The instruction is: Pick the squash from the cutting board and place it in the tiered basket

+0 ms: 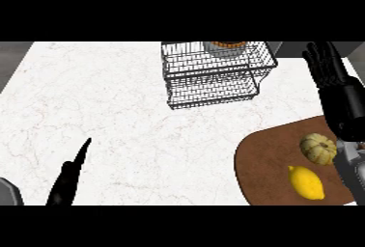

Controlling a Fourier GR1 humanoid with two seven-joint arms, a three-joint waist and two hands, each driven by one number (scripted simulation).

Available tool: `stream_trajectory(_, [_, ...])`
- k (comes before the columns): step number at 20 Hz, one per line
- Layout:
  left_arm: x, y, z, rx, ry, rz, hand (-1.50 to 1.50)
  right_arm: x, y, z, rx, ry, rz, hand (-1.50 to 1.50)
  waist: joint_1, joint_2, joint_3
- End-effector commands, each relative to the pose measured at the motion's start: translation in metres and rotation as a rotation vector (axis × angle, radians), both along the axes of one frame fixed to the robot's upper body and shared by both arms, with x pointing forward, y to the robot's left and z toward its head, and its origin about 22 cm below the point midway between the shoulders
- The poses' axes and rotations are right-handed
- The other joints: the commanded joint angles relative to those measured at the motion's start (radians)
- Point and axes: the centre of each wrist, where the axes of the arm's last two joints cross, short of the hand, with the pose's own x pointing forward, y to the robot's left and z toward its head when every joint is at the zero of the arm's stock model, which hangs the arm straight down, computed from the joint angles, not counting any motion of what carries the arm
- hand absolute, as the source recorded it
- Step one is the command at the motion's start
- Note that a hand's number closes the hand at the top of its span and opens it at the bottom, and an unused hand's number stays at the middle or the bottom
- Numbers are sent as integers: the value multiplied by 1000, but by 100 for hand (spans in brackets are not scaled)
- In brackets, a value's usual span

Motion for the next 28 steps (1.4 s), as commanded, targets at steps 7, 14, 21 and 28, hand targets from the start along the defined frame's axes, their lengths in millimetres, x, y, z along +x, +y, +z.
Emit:
stream_trajectory(7, [-115,-39,53,-291,-103,-79,0,-14,-73,-37,43,106,-65,150,-122,8,7])
stream_trajectory(14, [-123,-38,69,-325,-113,-78,0,-25,-78,-64,179,84,102,-150,-139,-1,9])
stream_trajectory(21, [-120,-31,76,-337,-92,-41,0,-30,-119,-27,-190,109,179,-150,-159,-14,-3])
stream_trajectory(28, [-117,-40,74,-368,-82,-31,0,-36,-149,17,-596,176,71,-150,-159,-24,-10])
